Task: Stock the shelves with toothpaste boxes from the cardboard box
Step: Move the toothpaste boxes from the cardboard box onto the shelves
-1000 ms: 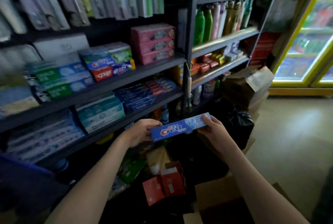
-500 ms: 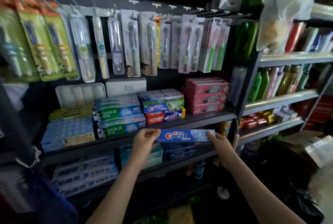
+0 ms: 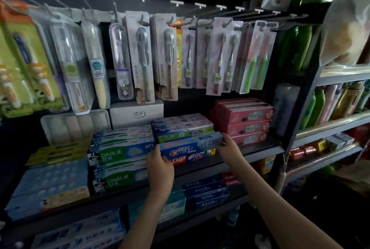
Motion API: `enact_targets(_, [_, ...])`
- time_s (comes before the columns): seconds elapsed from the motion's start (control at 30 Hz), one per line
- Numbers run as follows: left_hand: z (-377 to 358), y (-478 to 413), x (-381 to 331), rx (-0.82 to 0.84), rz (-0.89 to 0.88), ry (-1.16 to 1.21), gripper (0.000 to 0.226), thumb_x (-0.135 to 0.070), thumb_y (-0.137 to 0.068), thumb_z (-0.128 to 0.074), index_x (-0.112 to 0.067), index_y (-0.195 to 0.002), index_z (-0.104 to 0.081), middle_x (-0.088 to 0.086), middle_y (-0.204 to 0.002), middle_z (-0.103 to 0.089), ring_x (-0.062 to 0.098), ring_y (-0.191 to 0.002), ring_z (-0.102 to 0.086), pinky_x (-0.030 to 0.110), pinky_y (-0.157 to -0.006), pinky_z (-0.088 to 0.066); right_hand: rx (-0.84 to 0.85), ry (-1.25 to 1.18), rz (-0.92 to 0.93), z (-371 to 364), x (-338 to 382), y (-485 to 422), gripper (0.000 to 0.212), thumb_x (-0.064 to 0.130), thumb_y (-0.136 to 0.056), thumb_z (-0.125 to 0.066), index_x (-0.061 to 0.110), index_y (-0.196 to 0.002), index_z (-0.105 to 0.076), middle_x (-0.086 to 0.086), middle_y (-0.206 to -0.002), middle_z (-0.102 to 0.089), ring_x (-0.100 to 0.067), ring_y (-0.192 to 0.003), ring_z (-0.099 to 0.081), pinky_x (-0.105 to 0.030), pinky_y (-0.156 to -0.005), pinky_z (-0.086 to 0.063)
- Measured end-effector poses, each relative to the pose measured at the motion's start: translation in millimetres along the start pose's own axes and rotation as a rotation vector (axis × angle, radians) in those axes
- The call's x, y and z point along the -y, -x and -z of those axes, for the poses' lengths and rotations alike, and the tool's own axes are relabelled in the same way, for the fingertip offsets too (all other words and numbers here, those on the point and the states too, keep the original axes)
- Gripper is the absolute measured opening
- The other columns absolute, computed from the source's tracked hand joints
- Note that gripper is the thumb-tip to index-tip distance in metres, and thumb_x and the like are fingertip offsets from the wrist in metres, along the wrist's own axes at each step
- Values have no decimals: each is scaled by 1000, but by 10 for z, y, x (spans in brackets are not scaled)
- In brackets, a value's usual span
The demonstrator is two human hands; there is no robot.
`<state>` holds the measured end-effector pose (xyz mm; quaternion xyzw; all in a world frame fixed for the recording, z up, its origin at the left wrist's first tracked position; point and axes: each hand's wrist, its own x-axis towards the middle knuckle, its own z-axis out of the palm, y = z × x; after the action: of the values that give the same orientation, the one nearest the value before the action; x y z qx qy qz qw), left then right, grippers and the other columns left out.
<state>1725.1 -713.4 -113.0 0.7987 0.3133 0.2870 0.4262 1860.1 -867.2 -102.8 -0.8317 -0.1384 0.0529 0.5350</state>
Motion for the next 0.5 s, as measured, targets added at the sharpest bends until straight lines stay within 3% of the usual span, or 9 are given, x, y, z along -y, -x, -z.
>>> enact_targets(0.13, [-164, -126, -18, -19, 9, -13, 54, -2, -98, -41, -6, -149, -24, 15, -143, -39, 29, -131, -40, 39, -107, -39, 49, -62, -32, -91, -145, -200, 53, -2, -92, -47, 14, -142, -37, -9, -128, -57, -21, -108, -57, -35, -87, -50])
enact_targets(0.3, [-284, -161, 3, -28, 10, -39, 61, -1, -94, -48, -6, -149, -23, 14, -142, -37, 28, -131, -38, 40, -107, -40, 85, -133, -14, -158, -217, -288, 51, -9, -88, -44, 29, -122, -39, 5, -106, -57, -7, -91, -54, -17, -65, -43])
enact_targets(0.5, [-346, -59, -50, -100, -96, -112, 69, -2, -88, -60, 1, -146, -23, 19, -146, -30, 31, -136, -29, 38, -109, -33, 84, -193, 7, -180, -308, -346, 59, -5, -87, -52, 22, -137, -38, -5, -123, -57, -17, -106, -56, -22, -73, -46])
